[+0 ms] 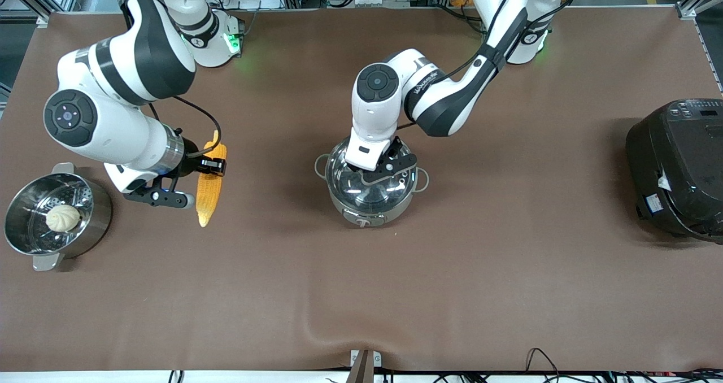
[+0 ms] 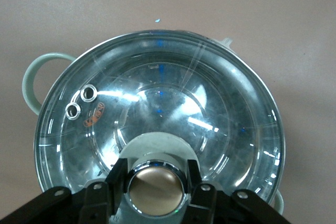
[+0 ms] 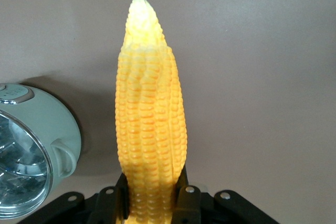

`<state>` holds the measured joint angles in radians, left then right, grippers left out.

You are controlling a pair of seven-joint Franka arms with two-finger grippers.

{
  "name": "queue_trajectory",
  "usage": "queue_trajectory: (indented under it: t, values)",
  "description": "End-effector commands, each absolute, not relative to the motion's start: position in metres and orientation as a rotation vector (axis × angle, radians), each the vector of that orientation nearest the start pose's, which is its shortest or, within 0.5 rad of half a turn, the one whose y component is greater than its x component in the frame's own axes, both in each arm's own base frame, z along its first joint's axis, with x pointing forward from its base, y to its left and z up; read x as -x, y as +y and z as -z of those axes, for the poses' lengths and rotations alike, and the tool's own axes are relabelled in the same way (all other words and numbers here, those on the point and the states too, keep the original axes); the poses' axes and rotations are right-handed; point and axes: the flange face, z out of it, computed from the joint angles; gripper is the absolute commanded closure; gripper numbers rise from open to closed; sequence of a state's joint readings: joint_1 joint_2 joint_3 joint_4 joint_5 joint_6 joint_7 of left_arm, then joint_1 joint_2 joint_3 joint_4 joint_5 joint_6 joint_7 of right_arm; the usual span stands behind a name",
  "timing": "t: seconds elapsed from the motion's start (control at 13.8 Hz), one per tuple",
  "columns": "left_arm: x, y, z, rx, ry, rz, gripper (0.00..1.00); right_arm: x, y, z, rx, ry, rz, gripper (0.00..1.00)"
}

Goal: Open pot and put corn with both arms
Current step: 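Lift the glass lid off the pot with the left gripper, then lower the corn into the pot while the left gripper sets the lid down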

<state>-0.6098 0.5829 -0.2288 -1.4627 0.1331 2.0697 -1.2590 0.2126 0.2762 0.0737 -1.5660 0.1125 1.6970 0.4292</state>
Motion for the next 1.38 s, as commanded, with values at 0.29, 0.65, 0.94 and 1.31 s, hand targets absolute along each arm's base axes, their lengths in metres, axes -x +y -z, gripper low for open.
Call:
queue_trajectory:
  t: [0.29,0.65,0.94,1.31]
  values:
    - [-0.503,-0.499,-0.392,3.104,-0.626,0.12,1.0,-0.596,0.201,-0.488,3.032,0.259,-0.263,0.86]
    - [-0.524,-0.406,-0.522,3.1,-0.561,0.197,1.0,-0.592,0.238,-0.489,2.985,0.278,-0.201,0.86]
    - [-0.55,-0.259,-0.561,3.158,-0.365,0.062,1.0,-0.57,0.324,-0.488,2.954,0.339,-0.122,0.86]
    - [-0.567,-0.132,-0.494,3.174,-0.243,0.018,1.0,-0.525,0.471,-0.422,2.943,0.409,-0.01,0.86]
